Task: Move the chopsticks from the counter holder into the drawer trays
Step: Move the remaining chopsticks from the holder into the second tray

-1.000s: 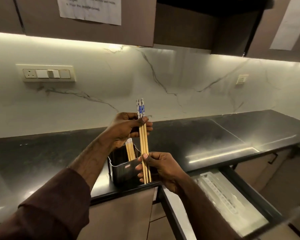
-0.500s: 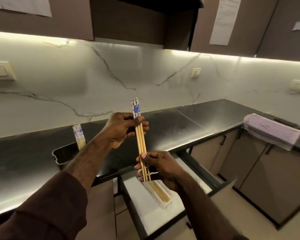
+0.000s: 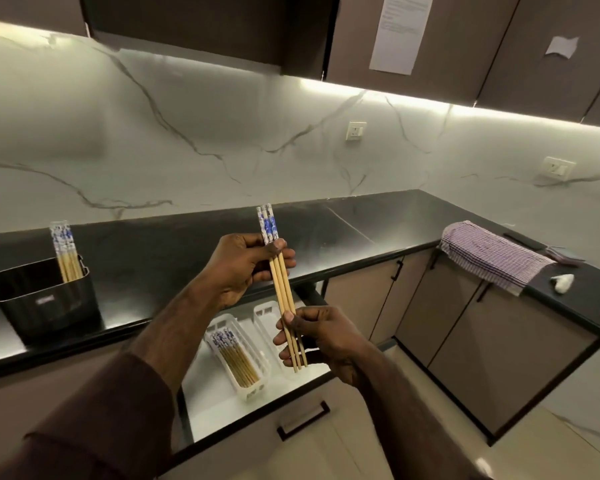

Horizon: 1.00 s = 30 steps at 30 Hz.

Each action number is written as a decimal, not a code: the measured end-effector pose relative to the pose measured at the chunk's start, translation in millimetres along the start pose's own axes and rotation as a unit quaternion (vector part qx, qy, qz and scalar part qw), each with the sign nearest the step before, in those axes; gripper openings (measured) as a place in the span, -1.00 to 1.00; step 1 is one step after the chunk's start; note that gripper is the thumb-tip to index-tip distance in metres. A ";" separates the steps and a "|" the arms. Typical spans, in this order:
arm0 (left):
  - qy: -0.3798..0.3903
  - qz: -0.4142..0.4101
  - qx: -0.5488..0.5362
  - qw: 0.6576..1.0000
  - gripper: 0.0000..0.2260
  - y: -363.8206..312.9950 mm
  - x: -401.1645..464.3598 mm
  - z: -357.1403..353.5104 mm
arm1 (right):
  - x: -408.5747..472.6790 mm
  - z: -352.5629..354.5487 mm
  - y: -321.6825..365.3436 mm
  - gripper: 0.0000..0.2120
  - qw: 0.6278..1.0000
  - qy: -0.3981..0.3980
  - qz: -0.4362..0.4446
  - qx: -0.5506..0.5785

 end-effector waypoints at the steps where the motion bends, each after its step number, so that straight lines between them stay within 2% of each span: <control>1: 0.000 0.002 -0.001 1.000 -0.64 4.6 2.9 -5.8 | -0.6 7.2 -1.3 -0.76 1.000 -0.002 0.000 0.002; 9: -0.005 0.012 -0.005 1.000 -0.63 34.6 30.3 -30.1 | 14.5 47.5 -4.0 -0.71 1.000 -0.017 -0.009 0.005; 19: 0.000 0.018 0.005 1.000 -0.63 58.3 101.8 -36.2 | 67.8 91.5 20.5 -0.80 1.000 -0.016 -0.005 0.006; 25: 0.009 0.041 0.018 0.999 -0.64 78.8 137.1 -37.4 | 98.2 116.9 24.3 -0.77 1.000 -0.013 -0.021 0.015; 30: -0.013 0.069 0.017 0.997 -0.71 101.9 150.4 -32.2 | 123.5 131.9 17.4 -0.73 0.999 0.010 -0.048 0.014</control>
Point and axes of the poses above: each hand's wrist, its own x-axis towards the middle knuckle, its own z-axis out of the back of the hand, y = z × x, the point moved 2 cm from there along x, towards the middle knuckle, and after that the axes turned 12 degrees about -z, right-handed, at the moved point
